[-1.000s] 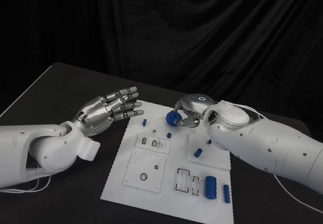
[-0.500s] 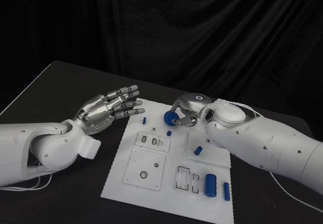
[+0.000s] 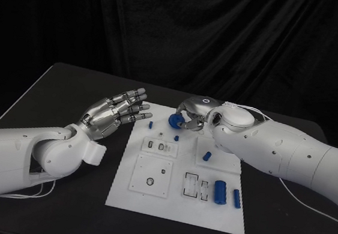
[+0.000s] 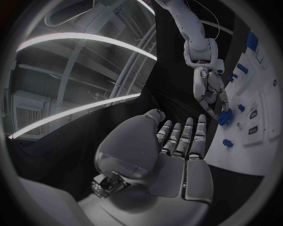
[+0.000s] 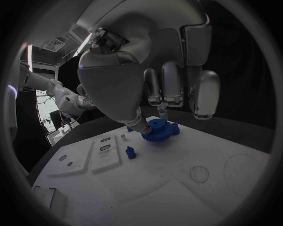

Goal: Assemble the parts on the task board

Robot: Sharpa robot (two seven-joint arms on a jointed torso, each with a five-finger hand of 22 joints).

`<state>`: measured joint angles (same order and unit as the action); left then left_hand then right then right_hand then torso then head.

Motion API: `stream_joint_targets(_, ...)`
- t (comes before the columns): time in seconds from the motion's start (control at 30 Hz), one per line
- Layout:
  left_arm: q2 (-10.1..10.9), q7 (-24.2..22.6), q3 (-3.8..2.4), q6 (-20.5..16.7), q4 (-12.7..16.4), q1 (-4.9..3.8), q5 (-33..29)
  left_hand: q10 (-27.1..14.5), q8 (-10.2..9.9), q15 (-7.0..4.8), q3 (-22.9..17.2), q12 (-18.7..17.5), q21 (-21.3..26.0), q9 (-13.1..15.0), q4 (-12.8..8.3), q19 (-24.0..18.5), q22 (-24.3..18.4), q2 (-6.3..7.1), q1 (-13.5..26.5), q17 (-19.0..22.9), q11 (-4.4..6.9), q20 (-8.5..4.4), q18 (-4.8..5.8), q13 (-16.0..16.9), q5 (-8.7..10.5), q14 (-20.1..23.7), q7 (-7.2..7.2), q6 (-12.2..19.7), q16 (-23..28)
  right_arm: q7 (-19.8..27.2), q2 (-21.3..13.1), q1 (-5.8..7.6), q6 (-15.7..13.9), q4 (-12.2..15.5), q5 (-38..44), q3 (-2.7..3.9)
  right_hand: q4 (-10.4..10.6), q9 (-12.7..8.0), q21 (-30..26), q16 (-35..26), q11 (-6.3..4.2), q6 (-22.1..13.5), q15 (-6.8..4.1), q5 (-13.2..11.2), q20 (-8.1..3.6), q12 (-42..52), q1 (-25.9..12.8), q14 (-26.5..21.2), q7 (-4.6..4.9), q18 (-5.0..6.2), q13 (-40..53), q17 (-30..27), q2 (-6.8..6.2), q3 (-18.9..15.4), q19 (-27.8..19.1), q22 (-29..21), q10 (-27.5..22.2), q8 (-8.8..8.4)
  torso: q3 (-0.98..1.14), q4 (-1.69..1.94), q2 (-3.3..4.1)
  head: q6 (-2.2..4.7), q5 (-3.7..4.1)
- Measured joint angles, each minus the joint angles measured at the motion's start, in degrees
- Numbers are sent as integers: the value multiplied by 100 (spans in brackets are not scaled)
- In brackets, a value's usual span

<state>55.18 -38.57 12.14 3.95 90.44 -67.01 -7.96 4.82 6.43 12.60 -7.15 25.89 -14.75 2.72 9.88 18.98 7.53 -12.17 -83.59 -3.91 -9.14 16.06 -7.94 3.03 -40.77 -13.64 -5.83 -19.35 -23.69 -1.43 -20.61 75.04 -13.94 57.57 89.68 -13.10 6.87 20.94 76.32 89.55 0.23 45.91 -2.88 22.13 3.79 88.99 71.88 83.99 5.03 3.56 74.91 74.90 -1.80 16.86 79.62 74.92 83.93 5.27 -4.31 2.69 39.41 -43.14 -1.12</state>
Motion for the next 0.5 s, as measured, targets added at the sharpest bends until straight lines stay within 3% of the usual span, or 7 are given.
stream_joint_targets(0.17, -2, 9, 0, 8, -5, 0, 0, 0, 0, 0, 0, 0, 0, 0, 0, 0, 0, 0, 0, 0, 0, 0, 0, 0, 0, 0, 0, 0, 0, 1, 25, -3, 16, -1, 0, 0, 0, -114, -88, -42, 0, -128, -1, -278, 11, -68, -91, -1, -13, 1, 0, 0, 30, 16, -49, 0, 0, -138, -1, 1, -1, -9, -8)
stream_joint_targets(0.5, -16, 29, 0, 19, -26, 0, 0, 0, 0, 0, -33, 0, -23, 0, 0, 0, 7, 0, 0, 0, 0, 0, -1, 0, 0, 0, -21, -21, 0, 4, 37, -5, 41, -3, 0, 3, 163, -407, -232, -107, 0, -357, -1, -1203, -1, -114, -170, -1, -48, 1, 0, 0, 23, -176, -102, 0, 0, -140, -3, 1, -3, -27, -12)
